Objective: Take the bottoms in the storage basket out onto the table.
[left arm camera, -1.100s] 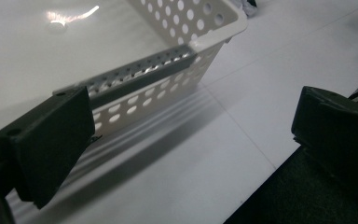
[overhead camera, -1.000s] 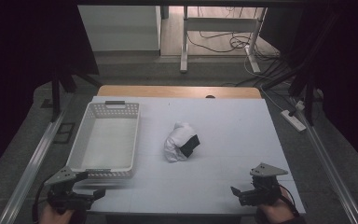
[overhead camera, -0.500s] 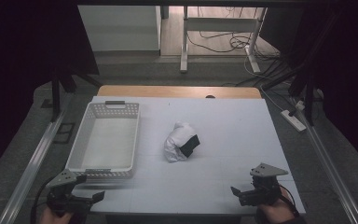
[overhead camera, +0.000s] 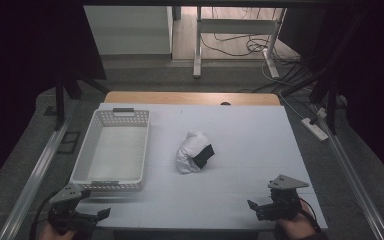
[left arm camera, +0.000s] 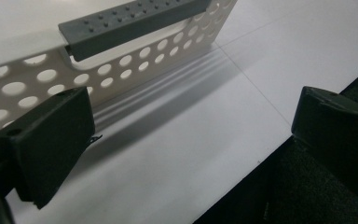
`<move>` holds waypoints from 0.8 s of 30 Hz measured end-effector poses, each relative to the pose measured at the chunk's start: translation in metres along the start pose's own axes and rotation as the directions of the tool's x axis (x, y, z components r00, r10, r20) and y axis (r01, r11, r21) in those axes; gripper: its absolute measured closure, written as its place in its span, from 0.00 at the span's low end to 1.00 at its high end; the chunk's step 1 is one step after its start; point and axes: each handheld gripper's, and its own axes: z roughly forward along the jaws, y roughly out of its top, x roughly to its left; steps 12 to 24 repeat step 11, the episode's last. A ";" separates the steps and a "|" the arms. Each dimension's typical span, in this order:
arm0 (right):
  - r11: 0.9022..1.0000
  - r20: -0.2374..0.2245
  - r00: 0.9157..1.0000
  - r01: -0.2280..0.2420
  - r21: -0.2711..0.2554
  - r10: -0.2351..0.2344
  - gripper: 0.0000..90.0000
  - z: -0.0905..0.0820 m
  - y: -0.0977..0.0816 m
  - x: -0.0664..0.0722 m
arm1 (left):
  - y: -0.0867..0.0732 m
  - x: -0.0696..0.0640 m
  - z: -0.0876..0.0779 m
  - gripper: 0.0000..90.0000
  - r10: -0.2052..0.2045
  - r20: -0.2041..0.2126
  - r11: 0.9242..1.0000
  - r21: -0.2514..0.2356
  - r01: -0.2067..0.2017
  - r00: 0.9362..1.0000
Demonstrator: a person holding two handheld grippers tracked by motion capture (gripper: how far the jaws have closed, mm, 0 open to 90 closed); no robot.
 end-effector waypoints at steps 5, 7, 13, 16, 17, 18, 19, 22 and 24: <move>1.000 0.000 1.000 0.000 -0.001 0.000 0.00 0.000 0.000 0.000 | -0.001 -0.001 0.000 0.00 0.012 -0.004 1.000 0.020 -0.012 1.000; 1.000 0.000 1.000 0.000 0.000 0.000 0.00 0.000 0.000 0.000 | -0.001 -0.002 0.001 0.00 0.014 -0.004 1.000 0.024 -0.014 1.000; 1.000 0.000 1.000 0.004 0.004 -0.004 0.00 0.000 0.000 0.000 | 0.000 -0.002 0.001 0.00 0.013 -0.004 1.000 0.025 -0.013 1.000; 1.000 0.000 1.000 0.004 0.004 -0.004 0.00 0.000 0.000 0.000 | 0.000 -0.002 0.001 0.00 0.013 -0.004 1.000 0.025 -0.013 1.000; 1.000 0.000 1.000 0.004 0.004 -0.004 0.00 0.000 0.000 0.000 | 0.000 -0.002 0.001 0.00 0.013 -0.004 1.000 0.025 -0.013 1.000; 1.000 0.000 1.000 0.004 0.004 -0.004 0.00 0.000 0.000 0.000 | 0.000 -0.002 0.001 0.00 0.013 -0.004 1.000 0.025 -0.013 1.000; 1.000 0.000 1.000 0.004 0.004 -0.004 0.00 0.000 0.000 0.000 | 0.000 -0.002 0.001 0.00 0.013 -0.004 1.000 0.025 -0.013 1.000; 1.000 0.000 1.000 0.004 0.004 -0.004 0.00 0.000 0.000 0.000 | 0.000 -0.002 0.001 0.00 0.013 -0.004 1.000 0.025 -0.013 1.000; 1.000 0.000 1.000 0.004 0.004 -0.004 0.00 0.000 0.000 0.000 | 0.000 -0.002 0.001 0.00 0.013 -0.004 1.000 0.025 -0.013 1.000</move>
